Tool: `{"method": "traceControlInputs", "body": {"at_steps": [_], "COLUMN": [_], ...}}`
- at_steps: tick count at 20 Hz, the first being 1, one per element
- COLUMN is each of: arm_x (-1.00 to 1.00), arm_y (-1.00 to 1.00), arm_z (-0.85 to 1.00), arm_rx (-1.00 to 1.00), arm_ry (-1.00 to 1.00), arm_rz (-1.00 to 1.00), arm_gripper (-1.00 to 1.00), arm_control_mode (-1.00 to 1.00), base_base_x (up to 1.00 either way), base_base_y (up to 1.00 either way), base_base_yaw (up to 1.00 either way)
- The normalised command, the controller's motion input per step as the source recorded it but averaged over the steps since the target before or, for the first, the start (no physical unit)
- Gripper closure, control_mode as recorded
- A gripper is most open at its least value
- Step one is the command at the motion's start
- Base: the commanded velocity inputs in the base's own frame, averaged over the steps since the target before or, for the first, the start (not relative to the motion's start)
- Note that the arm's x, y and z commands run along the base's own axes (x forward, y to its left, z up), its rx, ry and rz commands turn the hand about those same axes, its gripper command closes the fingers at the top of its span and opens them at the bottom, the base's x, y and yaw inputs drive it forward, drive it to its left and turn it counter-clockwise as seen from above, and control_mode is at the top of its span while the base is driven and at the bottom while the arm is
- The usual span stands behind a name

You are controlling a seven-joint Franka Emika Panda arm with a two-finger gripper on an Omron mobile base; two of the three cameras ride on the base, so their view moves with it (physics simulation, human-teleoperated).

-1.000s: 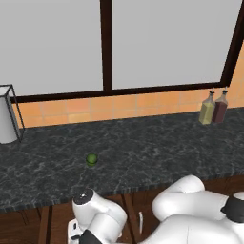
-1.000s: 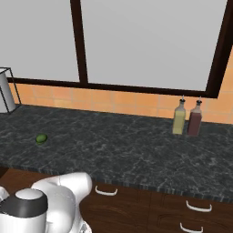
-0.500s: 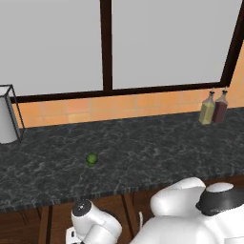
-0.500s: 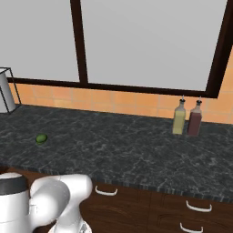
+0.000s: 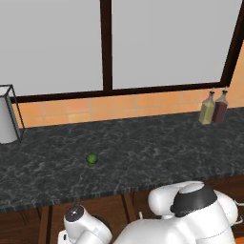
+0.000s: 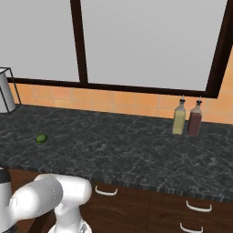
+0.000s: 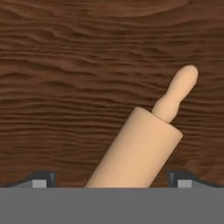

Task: Pick the rolling pin from the drawer and place it on the counter.

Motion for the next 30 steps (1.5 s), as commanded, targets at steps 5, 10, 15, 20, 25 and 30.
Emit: {"method": "traceControlInputs", "body": {"at_steps": [5,10,15,20,25,30], "arm_x": [0.18,0.07,-0.18,-0.56,-0.11,0.25], "arm_y": [0.33,0.22,-0.36,-0.16,-0.57,-0.59], "arm_z": [-0.39,-0.49,-0.03,1.00,1.00,1.00], "arm_rx": [0.00,0.00,0.06,0.16,0.22,0.20], "arm_ry": [-0.02,-0.01,-0.02,-0.14,-0.30,-0.23], "arm_rz": [0.00,-0.04,-0.12,-0.16,-0.19,-0.29], "arm_gripper": [-1.00,1.00,1.00,1.00,1.00,1.00], "arm_control_mode": [-1.00,-1.00,-1.00,-1.00,-1.00,-1.00], "base_base_x": [0.00,0.00,0.00,0.00,0.00,0.00], "base_base_y": [0.00,0.00,0.00,0.00,0.00,0.00], "base_base_yaw": [0.00,0.00,0.00,0.00,0.00,0.00]}}
